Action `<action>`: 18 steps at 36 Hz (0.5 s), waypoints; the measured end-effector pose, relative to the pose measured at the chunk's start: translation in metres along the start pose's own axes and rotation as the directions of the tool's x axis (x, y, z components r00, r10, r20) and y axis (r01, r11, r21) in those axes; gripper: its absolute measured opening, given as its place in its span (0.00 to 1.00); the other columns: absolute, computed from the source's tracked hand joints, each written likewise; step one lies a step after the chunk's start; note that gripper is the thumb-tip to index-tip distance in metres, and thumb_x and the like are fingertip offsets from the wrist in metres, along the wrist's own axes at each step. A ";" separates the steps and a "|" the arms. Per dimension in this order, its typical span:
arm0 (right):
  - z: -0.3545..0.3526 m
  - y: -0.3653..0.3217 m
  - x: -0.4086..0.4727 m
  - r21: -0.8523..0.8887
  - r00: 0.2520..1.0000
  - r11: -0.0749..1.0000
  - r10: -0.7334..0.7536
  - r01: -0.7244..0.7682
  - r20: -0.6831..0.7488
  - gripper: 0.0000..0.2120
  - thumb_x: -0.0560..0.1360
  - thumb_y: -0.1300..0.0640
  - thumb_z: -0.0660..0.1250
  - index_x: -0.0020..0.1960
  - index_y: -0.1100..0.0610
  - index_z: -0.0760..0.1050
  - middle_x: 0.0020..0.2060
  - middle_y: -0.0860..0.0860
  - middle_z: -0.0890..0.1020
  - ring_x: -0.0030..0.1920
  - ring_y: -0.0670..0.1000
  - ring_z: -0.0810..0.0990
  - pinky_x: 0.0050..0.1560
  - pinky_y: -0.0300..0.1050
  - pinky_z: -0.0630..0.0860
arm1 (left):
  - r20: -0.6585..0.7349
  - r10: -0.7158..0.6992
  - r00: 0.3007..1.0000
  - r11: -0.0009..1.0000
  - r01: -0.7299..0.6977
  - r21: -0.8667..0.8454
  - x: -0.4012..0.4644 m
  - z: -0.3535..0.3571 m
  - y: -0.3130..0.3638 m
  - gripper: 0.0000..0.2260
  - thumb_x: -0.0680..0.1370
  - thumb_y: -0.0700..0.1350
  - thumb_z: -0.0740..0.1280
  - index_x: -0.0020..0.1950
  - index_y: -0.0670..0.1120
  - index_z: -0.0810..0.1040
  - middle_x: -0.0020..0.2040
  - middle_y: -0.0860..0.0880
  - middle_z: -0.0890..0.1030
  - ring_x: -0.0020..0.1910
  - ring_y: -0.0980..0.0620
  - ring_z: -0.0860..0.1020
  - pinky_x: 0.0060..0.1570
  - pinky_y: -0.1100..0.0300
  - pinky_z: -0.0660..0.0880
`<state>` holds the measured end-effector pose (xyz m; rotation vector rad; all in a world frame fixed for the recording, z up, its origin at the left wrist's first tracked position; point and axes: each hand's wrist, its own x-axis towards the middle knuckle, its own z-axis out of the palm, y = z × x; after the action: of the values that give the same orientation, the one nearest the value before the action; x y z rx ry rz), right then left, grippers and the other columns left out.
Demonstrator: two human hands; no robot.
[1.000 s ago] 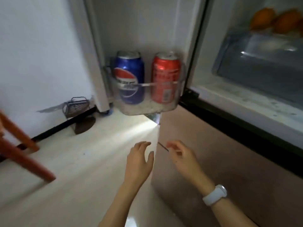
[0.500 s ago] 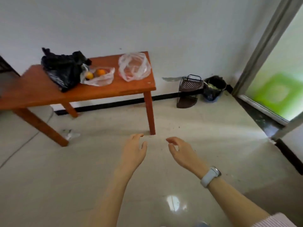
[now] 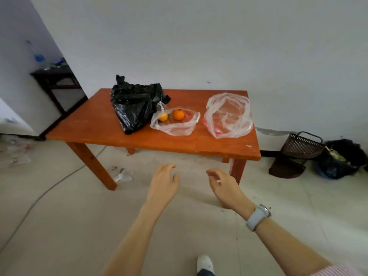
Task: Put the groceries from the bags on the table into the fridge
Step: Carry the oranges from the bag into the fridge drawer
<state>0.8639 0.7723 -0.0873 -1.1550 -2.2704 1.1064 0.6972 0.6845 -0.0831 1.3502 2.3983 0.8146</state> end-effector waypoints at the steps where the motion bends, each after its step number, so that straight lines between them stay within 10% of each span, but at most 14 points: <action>1: -0.002 -0.002 0.025 0.003 1.000 1.000 0.002 -0.002 0.003 0.14 0.78 0.59 0.58 0.63 0.58 0.71 0.59 0.53 0.77 0.60 0.51 0.75 0.59 0.40 0.69 | -0.010 -0.016 1.000 1.000 0.016 0.001 0.023 -0.002 -0.002 0.16 0.79 0.43 0.61 0.66 0.43 0.71 0.65 0.44 0.73 0.65 0.47 0.70 0.63 0.58 0.64; 18: 0.019 -0.017 0.321 -0.184 0.992 0.981 -0.083 0.066 -0.089 0.17 0.76 0.62 0.57 0.64 0.58 0.70 0.60 0.55 0.76 0.62 0.55 0.71 0.62 0.45 0.66 | -0.043 0.064 0.997 0.984 -0.056 0.170 0.298 -0.015 -0.069 0.17 0.79 0.42 0.58 0.68 0.44 0.68 0.64 0.46 0.73 0.64 0.49 0.69 0.60 0.57 0.69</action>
<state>0.6513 1.0135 -0.0951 -1.1532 -2.3560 0.8117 0.4840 0.9041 -0.1005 1.4885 2.5245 0.6793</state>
